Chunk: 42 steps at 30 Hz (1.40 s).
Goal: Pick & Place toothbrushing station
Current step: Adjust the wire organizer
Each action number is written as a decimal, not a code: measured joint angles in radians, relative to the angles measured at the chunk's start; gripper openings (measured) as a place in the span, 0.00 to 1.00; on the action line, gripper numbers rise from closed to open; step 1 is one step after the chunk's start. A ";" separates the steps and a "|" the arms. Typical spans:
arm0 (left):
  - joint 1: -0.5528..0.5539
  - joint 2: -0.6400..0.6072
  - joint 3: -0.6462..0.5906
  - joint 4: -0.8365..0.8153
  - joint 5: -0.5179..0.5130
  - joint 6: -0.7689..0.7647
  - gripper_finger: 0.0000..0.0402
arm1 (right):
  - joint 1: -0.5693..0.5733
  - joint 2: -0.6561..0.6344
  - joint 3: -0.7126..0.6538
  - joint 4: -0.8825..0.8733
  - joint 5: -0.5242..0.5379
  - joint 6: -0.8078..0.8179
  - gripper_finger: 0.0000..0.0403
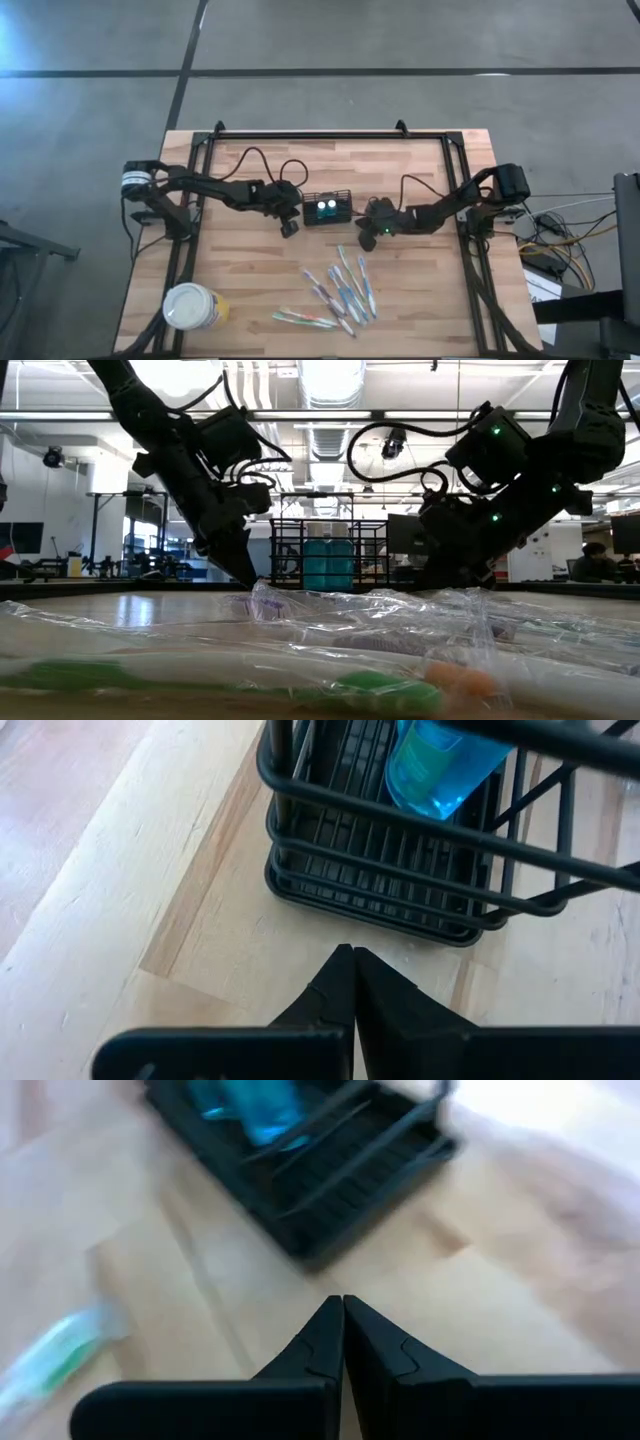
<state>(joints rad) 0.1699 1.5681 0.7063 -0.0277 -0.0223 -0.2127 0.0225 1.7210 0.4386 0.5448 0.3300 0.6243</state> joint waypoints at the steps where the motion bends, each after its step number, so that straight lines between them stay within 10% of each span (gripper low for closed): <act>1: 0.000 0.000 0.000 0.000 0.000 0.000 0.01 | 0.000 0.000 0.004 -0.007 0.026 -0.006 0.02; 7: -0.002 0.000 -0.007 0.010 0.005 -0.003 0.01 | -0.006 0.012 0.041 -0.030 0.128 -0.073 0.02; 42: 0.036 0.001 -0.024 0.064 0.004 0.029 0.01 | 0.019 0.098 0.130 -0.013 -0.039 -0.077 0.02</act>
<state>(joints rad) 0.2058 1.5688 0.6827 0.0360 -0.0181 -0.1837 0.0414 1.8194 0.5682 0.5316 0.2908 0.5472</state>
